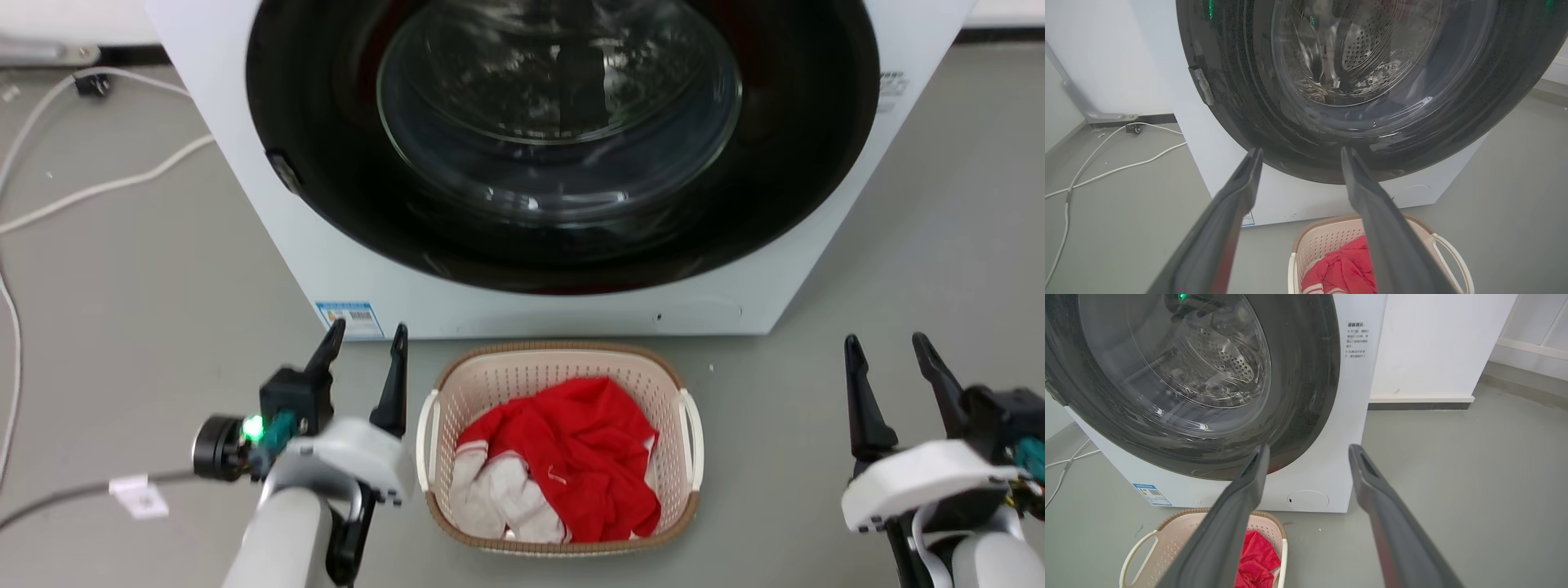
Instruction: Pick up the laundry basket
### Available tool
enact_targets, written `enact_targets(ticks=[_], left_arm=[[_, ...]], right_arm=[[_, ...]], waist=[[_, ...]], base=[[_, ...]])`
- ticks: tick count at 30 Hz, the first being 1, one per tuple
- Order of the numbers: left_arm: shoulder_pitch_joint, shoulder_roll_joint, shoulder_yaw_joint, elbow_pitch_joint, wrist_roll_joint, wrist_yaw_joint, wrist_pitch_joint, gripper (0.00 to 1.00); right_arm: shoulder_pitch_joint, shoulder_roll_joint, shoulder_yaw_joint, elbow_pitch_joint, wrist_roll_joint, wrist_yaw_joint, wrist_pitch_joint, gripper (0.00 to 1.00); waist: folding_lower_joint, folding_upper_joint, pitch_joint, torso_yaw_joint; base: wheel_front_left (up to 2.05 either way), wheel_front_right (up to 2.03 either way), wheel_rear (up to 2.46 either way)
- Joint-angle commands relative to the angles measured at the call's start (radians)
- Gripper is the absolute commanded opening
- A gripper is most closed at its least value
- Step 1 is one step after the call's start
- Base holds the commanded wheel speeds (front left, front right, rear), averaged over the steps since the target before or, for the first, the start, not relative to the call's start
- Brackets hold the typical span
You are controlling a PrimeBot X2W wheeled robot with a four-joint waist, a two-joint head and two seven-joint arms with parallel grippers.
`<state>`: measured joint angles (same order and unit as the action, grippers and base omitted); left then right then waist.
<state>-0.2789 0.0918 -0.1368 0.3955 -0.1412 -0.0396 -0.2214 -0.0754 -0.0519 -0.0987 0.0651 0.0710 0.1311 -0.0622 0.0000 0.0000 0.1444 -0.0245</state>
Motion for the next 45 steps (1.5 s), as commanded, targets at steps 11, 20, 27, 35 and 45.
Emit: enact_targets(ticks=[11,20,27,35,45], left_arm=[[-0.199,0.009,-0.029,0.219,-0.048,-0.054,0.134,1.00],[-0.309,0.005,-0.071,0.436,-0.084,-0.080,0.225,1.00],[-0.390,0.018,-0.091,0.582,-0.109,-0.087,0.272,1.00],[-0.499,0.058,-0.107,0.696,-0.130,-0.090,0.298,1.00],[-0.609,0.103,-0.143,0.771,-0.168,-0.091,0.326,1.00]], right_arm=[[-0.169,-0.004,0.060,0.211,0.011,-0.001,0.158,1.00],[-0.303,-0.030,0.156,0.443,0.063,-0.001,0.211,1.00],[-0.412,-0.037,0.212,0.617,0.105,-0.001,0.195,1.00],[-0.547,-0.027,0.269,0.778,0.132,-0.001,0.142,1.00],[-0.695,-0.012,0.332,0.941,0.162,-0.001,0.074,1.00]], waist=[[0.0000,0.0000,0.178,-0.023],[0.0000,0.0000,0.281,-0.034],[0.0000,0.0000,0.364,-0.050],[0.0000,0.0000,0.471,-0.076],[0.0000,0.0000,0.576,-0.095]], base=[[0.00,0.00,0.00],[0.00,0.00,0.00],[0.00,0.00,0.00],[0.00,0.00,0.00],[0.00,0.00,0.00]])
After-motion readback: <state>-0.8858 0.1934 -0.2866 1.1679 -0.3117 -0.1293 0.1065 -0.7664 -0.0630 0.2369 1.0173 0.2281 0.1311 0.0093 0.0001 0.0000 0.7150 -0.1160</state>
